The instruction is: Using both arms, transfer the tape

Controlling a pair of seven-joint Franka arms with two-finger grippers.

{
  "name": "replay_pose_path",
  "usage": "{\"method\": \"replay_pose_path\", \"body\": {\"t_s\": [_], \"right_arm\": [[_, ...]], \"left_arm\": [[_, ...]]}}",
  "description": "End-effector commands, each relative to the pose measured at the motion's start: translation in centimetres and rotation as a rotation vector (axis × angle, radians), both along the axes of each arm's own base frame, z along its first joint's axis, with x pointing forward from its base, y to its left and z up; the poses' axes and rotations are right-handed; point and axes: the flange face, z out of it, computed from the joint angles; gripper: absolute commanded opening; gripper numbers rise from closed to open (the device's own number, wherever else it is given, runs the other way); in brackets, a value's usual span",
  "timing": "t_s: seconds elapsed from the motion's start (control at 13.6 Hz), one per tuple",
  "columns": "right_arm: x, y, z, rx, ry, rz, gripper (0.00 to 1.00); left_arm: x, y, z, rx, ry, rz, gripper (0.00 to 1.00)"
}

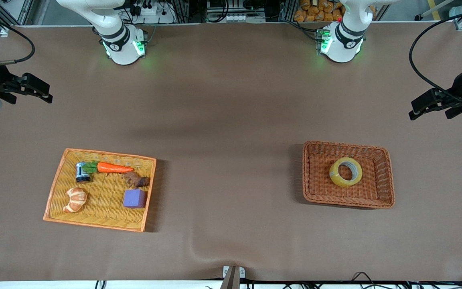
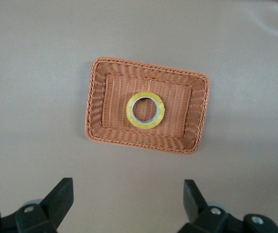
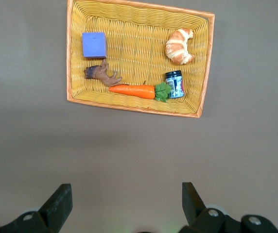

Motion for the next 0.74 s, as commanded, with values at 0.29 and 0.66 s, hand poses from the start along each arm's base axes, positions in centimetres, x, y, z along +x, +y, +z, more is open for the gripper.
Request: {"method": "replay_pose_path", "body": {"t_s": [0.29, 0.66], "right_arm": [[-0.5, -0.5, 0.1, 0.01, 0.007, -0.022, 1.0], [-0.4, -0.5, 0.1, 0.01, 0.001, -0.022, 1.0]], "left_arm": [[-1.8, 0.5, 0.6, 0.001, 0.077, -0.01, 1.0], [-1.9, 1.1, 1.1, 0.087, 0.05, -0.008, 1.0]]}}
